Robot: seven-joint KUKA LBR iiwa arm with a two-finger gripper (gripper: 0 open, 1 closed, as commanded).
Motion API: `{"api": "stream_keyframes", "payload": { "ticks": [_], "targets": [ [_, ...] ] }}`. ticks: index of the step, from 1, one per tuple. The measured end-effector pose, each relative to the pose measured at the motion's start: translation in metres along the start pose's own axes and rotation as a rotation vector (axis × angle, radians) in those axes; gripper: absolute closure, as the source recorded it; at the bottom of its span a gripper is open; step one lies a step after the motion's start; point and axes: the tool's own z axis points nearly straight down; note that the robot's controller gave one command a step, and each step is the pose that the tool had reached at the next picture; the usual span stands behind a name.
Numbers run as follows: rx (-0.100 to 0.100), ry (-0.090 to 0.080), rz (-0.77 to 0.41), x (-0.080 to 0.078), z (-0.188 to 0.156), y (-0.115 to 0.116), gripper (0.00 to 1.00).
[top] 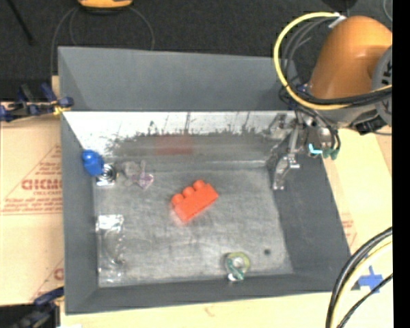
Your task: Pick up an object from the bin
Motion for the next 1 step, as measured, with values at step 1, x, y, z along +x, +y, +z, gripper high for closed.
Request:
{"api": "stream_keyframes", "payload": {
  "ticks": [1],
  "targets": [
    [0.004, -0.009, -0.491, -0.0059, 0.1502, 0.135, 0.0]
  ]
}}
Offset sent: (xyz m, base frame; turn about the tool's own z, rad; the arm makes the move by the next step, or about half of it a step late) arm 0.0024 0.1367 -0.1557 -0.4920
